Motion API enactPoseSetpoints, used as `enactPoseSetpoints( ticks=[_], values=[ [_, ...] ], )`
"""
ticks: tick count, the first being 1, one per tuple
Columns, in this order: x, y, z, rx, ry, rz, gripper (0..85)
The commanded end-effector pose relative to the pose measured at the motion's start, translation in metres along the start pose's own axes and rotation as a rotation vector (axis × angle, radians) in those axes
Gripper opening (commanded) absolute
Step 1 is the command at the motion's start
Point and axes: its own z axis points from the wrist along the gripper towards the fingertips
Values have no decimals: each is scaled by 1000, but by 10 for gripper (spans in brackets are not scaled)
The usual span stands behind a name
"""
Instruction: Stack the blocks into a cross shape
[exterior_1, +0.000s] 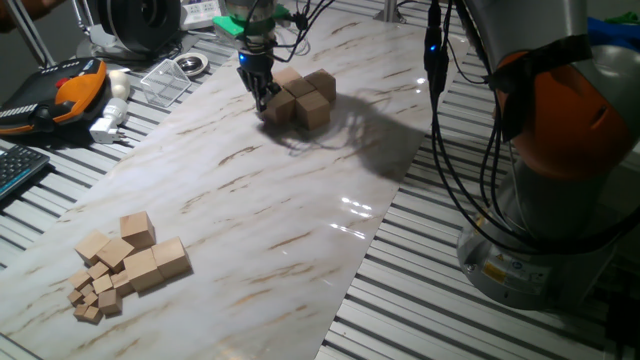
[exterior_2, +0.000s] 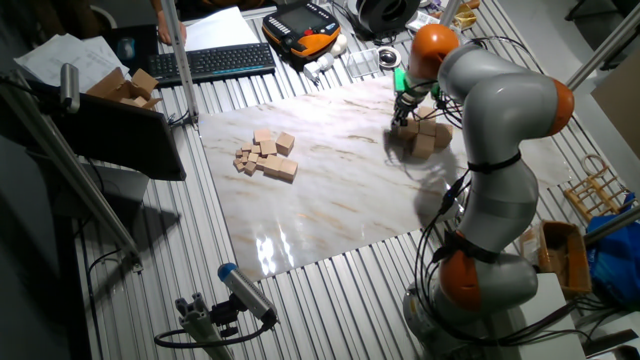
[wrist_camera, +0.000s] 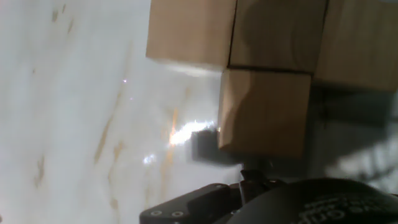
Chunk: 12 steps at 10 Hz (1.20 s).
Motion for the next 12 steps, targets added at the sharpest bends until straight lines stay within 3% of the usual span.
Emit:
enactPoseSetpoints(
  ticks=[1, 3, 5, 7, 8, 9, 10, 11, 12],
  values=[
    [14, -1, -5, 5, -9, -26, 0],
    [61, -8, -20, 18, -40, -108, 0],
    [93, -25, -29, 43, 0, -260, 0],
    [106, -51, -27, 55, 95, -480, 0],
    [111, -63, -29, 80, 102, -612, 0],
    [113, -71, -29, 105, 127, -726, 0],
    [115, -76, -28, 119, 135, -851, 0],
    [117, -82, -27, 130, 101, -1076, 0],
    [118, -84, -28, 137, 86, -1257, 0]
  ],
)
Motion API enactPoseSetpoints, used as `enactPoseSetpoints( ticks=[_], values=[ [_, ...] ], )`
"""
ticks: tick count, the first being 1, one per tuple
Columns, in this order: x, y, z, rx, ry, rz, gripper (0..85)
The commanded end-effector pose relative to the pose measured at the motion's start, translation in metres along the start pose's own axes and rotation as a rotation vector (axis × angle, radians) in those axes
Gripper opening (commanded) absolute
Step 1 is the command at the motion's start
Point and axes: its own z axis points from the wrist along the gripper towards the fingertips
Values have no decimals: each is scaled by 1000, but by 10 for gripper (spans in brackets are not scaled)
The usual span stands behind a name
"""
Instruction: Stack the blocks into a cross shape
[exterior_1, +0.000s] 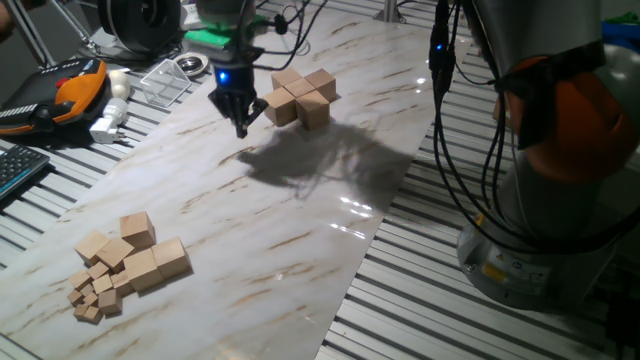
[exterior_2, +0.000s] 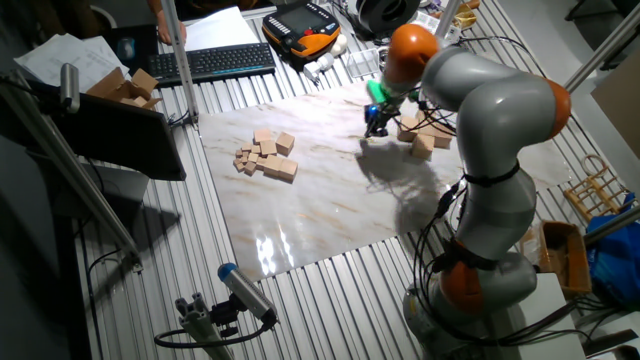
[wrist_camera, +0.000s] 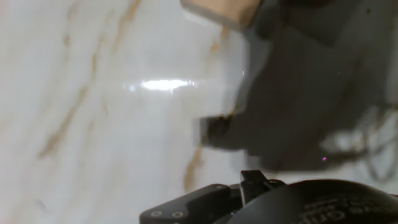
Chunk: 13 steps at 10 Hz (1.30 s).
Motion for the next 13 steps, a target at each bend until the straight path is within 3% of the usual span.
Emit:
enactPoseSetpoints(
  ticks=[1, 2, 4, 6, 7, 8, 9, 10, 12, 13],
  values=[
    [12, 1, 1, 117, -16, -1032, 0],
    [11, 2, 0, 133, -18, -1170, 0],
    [7, 2, -3, 153, 11, -1435, 0],
    [0, 6, -8, 127, 50, -1574, 0],
    [-4, 7, -12, 115, 52, -1625, 0],
    [-6, 7, -14, 131, 9, -1672, 0],
    [-5, 4, -16, 140, -7, -1685, 0],
    [-4, 0, -18, 148, -13, -1692, 0],
    [-2, -9, -23, 194, -33, -1737, 0],
    [-3, -13, -25, 197, -27, -1752, 0]
  ],
)
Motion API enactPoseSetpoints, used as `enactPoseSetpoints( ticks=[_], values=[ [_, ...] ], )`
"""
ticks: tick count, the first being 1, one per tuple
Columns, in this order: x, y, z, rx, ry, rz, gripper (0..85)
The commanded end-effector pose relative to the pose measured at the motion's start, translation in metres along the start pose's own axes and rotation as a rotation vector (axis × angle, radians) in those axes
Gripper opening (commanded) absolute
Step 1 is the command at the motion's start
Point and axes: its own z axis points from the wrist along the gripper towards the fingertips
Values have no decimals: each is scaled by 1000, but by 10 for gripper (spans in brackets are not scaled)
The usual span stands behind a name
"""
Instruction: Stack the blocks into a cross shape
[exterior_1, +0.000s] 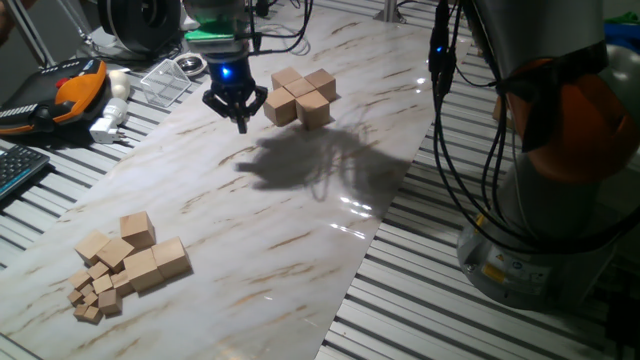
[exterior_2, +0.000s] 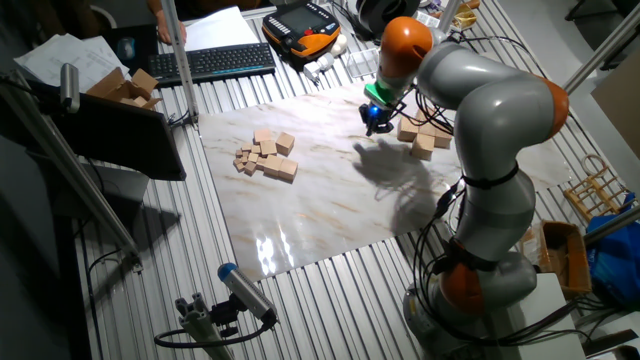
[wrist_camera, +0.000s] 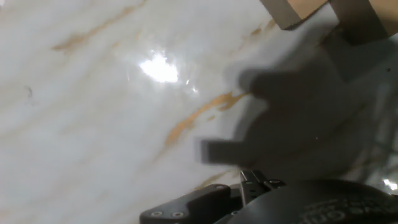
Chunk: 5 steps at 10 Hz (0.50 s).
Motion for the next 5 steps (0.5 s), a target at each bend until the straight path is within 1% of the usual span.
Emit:
enactPoseSetpoints(
  ticks=[1, 2, 5],
  values=[
    [-1, -3, -2, 137, -17, -1317, 0],
    [0, -6, -4, 142, -21, -1335, 0],
    [3, -5, -1, 145, -10, -1353, 0]
  ],
)
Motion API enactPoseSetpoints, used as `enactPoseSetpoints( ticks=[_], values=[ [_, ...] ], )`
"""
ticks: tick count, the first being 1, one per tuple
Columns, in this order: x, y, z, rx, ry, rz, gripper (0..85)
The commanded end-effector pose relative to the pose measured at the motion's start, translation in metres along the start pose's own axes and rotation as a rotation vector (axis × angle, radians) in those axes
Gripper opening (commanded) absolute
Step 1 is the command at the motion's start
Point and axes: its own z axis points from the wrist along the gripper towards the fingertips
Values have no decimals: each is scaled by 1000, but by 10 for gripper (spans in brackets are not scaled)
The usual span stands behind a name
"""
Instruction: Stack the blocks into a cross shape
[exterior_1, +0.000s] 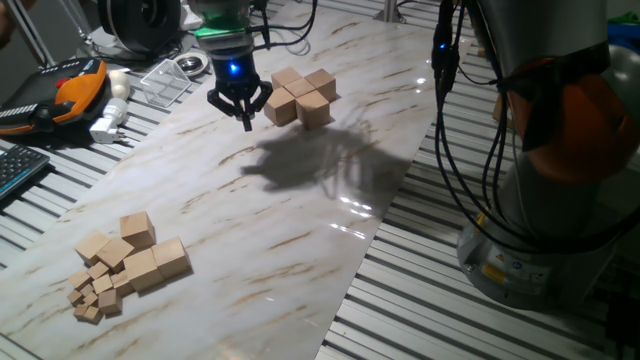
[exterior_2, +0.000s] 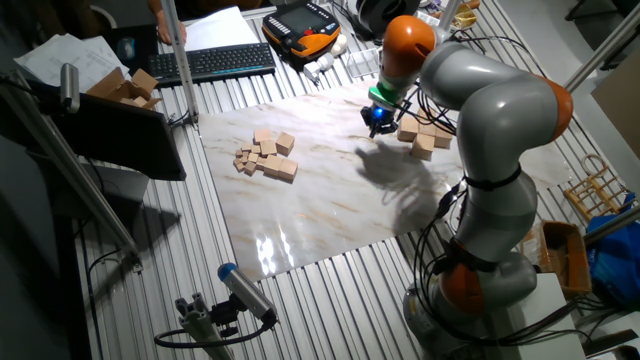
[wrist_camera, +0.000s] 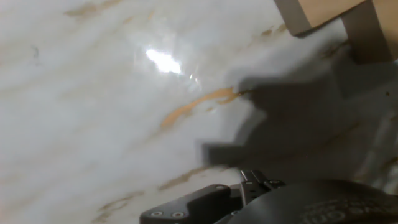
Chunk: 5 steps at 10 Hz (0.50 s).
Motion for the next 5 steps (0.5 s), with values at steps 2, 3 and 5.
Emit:
enactPoseSetpoints(
  ticks=[2, 3, 5],
  values=[
    [-1, 0, 0, 134, -10, -1195, 0],
    [-1, 0, 0, 136, -24, -1197, 0],
    [-1, 0, 0, 140, -40, -1198, 0]
  ],
)
